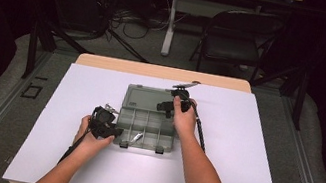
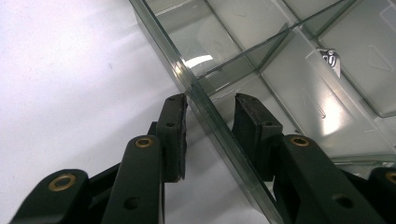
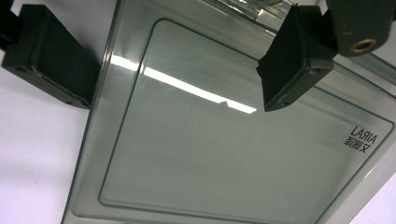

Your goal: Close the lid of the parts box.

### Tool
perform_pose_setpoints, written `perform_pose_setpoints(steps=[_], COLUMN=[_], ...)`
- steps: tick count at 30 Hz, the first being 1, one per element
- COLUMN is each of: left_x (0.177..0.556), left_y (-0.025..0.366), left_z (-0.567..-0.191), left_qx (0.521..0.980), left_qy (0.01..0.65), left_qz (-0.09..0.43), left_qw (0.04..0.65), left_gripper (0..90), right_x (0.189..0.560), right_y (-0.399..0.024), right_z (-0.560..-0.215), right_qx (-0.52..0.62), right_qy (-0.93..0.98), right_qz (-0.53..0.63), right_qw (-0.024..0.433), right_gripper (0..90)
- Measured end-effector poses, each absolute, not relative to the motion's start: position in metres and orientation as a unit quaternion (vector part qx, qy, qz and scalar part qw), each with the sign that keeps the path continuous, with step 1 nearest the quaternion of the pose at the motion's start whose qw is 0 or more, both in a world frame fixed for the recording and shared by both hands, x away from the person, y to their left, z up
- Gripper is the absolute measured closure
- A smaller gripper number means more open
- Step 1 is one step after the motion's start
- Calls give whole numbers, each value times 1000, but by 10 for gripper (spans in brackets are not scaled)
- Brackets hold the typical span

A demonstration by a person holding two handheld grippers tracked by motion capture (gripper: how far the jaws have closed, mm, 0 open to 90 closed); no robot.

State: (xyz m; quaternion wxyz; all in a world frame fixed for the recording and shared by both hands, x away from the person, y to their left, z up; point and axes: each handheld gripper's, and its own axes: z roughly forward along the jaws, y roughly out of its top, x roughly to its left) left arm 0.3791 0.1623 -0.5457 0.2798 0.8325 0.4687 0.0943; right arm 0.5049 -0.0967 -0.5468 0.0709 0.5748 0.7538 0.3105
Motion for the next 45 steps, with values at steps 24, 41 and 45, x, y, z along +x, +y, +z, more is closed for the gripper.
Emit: perform_pose_setpoints(steps=[24, 41, 45], left_x=[379, 379, 379], left_y=[162, 162, 162], left_z=[-546, -546, -546], left_qx=[832, 831, 831], left_qy=[470, 471, 471], left_qz=[95, 95, 95], left_qw=[280, 280, 280], left_gripper=[645, 645, 645], right_x=[502, 497, 495], right_y=[-94, -99, -103], right_z=[-542, -534, -526], right_qx=[567, 552, 548], right_qy=[766, 760, 776], right_qz=[296, 325, 293], right_qw=[70, 110, 105], right_gripper=[136, 262, 302])
